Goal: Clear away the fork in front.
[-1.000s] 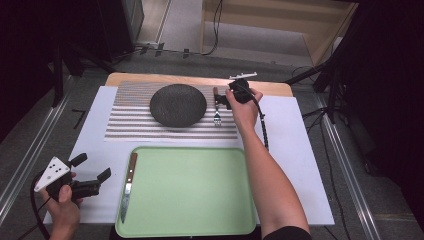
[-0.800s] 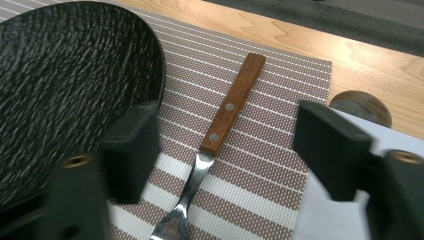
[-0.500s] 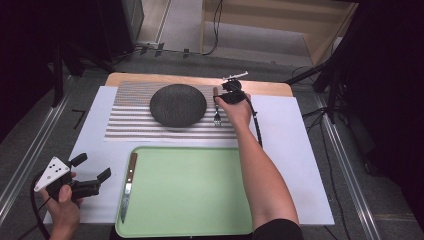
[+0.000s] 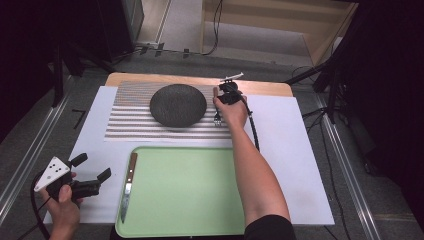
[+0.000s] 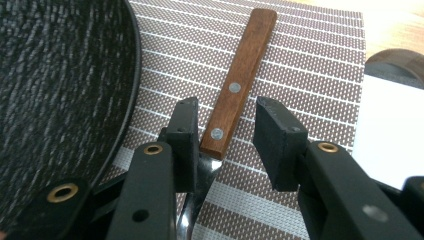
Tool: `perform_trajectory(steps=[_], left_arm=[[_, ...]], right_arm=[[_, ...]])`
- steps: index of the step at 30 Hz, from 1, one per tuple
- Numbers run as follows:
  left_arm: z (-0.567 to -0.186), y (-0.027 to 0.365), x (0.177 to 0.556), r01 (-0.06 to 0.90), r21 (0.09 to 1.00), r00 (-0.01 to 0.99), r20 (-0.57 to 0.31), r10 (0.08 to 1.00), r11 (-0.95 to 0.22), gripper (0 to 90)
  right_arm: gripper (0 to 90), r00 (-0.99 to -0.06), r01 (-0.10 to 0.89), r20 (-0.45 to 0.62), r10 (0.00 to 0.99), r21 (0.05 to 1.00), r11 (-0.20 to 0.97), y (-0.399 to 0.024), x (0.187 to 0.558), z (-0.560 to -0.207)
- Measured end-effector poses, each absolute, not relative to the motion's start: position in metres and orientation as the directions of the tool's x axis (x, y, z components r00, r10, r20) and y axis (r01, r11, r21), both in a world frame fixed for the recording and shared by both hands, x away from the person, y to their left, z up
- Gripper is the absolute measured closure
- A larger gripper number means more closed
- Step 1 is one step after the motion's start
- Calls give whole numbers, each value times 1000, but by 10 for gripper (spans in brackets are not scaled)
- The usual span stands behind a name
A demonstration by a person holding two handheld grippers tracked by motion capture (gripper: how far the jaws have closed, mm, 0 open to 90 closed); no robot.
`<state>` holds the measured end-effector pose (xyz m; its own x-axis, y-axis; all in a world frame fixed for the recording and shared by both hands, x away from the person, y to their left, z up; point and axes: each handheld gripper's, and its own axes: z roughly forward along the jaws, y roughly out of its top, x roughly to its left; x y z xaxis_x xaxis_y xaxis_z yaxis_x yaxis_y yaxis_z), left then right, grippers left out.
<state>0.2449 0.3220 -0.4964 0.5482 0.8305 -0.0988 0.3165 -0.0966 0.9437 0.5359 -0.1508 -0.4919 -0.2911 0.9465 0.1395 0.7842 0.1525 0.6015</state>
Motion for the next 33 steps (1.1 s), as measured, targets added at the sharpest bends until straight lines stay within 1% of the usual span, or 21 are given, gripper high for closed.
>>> perform_trajectory(steps=[6,10,12,16,20,23,26,33], left_arm=[[-497,322,245,315,944,550,-97,830,-98,0],[-496,322,245,316,943,550,-92,830,-105,0],[-496,322,245,317,943,549,-92,831,-105,0],[-496,321,245,318,942,548,-90,832,-108,0],[-496,321,245,319,941,548,-89,832,-109,0],[-497,321,245,319,942,548,-90,831,-108,0],[-497,321,245,319,942,548,-90,831,-108,0],[-497,321,245,317,942,550,-87,831,-111,0]], right_arm=[[618,-282,789,137,950,596,148,-145,537,-495],[616,-267,794,108,958,587,156,-141,538,-497],[641,-256,792,93,962,590,154,-139,537,-498],[745,-220,795,72,973,591,136,-138,536,-498],[757,-206,799,80,975,590,120,-140,535,-498],[761,-219,791,62,974,596,140,-140,533,-497],[763,-220,784,81,972,607,127,-143,531,-497],[764,-268,753,98,959,642,144,-149,524,-493]])
